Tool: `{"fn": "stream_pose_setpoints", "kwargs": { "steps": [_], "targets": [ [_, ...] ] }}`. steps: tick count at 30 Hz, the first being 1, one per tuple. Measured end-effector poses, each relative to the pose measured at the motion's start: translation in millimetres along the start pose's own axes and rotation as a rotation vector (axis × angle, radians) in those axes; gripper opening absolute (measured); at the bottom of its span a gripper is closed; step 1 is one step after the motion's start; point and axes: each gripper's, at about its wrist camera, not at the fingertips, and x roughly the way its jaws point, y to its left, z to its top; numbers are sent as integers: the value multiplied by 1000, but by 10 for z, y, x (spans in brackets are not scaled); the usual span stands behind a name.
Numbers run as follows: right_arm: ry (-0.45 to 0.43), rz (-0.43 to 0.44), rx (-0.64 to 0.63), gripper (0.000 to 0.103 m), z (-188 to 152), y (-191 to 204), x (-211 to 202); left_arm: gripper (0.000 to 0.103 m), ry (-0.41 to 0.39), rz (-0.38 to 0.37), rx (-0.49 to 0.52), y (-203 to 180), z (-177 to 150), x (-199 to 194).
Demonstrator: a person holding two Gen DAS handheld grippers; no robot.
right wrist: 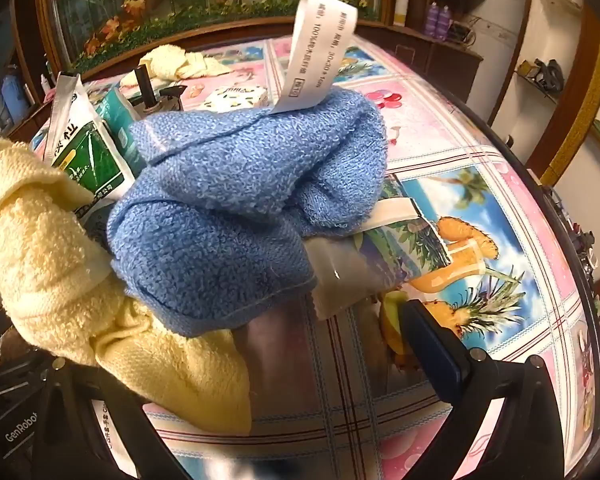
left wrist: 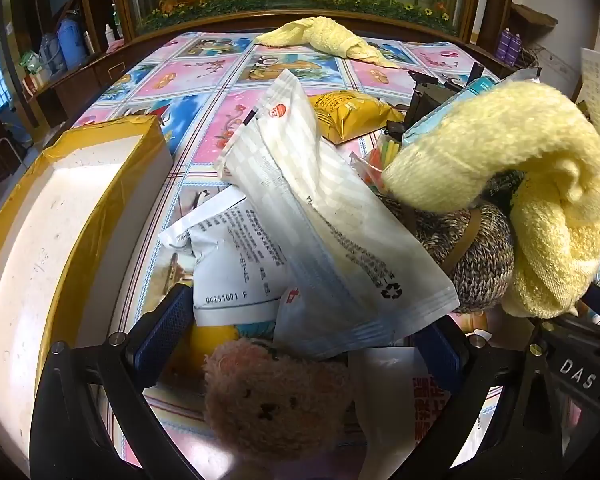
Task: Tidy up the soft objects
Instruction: 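Move the right tool toward the blue towel while the left tool approaches the yellow towel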
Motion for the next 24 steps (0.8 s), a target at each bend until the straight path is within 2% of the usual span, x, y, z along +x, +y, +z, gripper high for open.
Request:
{"fn": "stream_pose_setpoints", "kwargs": {
  "steps": [2,3,4,7,9,11,12,17,20,22,24],
  "targets": [
    [16,5,-22,103,-41,19,-16,103,13,2,16,-1,-14,-21],
    [19,11,-41,103,-78,33,-34,103,3,8,18,-8,-22,-29],
    [70,31,-55,103,-44,12,34,103,-35,16,6,0,-101,-54],
    [85,53,-109,103,-88,49,76,103,-34,24,14,-41,-153,-77],
    [70,54,-132,103,-137,127,69,102,16,-44,37,-110,-194,-170],
    [80,77,-140,101,-178,44,15,88,21,-86,38,-88,-254,-289],
    [66,74,-147,100,-228,40,-45,88,13,-106,36,-84,-286,-373],
    [-107,113,-151,100,-486,-55,-596,88,-120,-127,74,-58,-366,-1021],
    [-242,102,-152,100,-676,-128,-1001,88,-212,-209,62,27,-411,-1434],
    [-346,87,-130,102,-775,-189,-1264,88,-269,-230,45,139,-465,-1673],
    [-359,105,-127,102,-663,-213,-1359,88,-345,-236,30,252,-508,-1946]
  ]
}}
